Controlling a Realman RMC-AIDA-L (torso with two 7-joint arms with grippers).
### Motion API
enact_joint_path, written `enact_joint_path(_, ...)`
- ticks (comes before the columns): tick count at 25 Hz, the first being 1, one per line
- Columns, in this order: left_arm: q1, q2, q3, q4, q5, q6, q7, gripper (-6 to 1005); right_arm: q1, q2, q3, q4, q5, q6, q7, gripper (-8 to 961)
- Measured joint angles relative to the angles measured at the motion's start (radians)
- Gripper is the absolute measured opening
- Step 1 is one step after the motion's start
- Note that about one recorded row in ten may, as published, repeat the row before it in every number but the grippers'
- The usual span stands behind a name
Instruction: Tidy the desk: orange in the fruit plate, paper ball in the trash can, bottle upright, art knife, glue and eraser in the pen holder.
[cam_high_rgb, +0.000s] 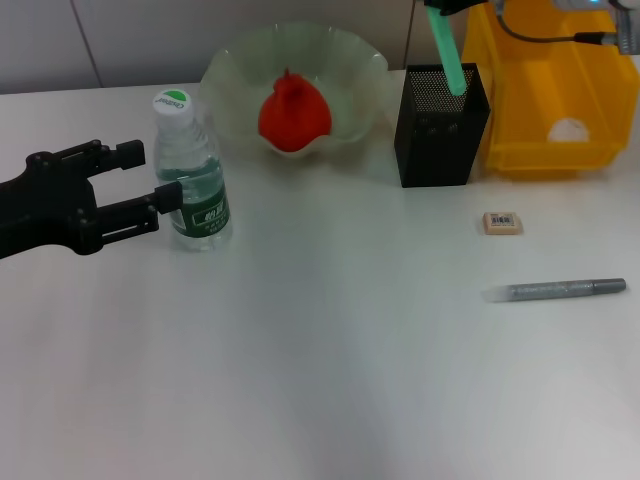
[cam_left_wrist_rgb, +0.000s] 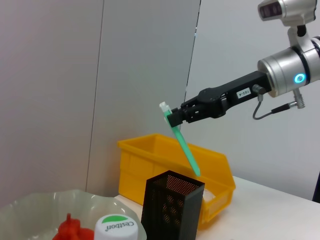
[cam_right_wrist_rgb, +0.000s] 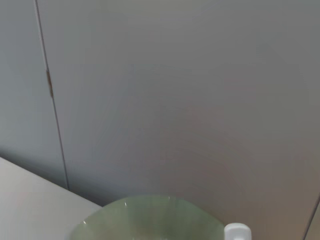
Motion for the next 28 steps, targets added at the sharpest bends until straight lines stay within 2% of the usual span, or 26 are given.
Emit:
enact_joint_path(4, 0.001, 0.001, -0.002, 0.003, 0.0, 0.004, 0.0, 739, 0.033, -0.001, 0.017, 0.106, 0.004, 0.047, -0.061, 184)
enact_joint_path(12, -0.006, 0.002, -0.009, 0.0, 0.006, 0.009, 0.0, 738, 0.074, -0.002, 0.028, 0.227, 0.004, 0.122, -0.099, 184)
enact_joint_path(17, -0.007, 0.003, -0.011, -0.002, 0.008, 0.007, 0.001, 739, 0.089, -0.003, 0.028, 0.258, 0.003, 0.126, -0.101, 184)
enact_joint_path(28, -0.007, 0.002, -0.011, -0.01, 0.008, 0.003, 0.002, 739, 0.073, 0.001, 0.019, 0.285, 0.004, 0.105, -0.104, 184)
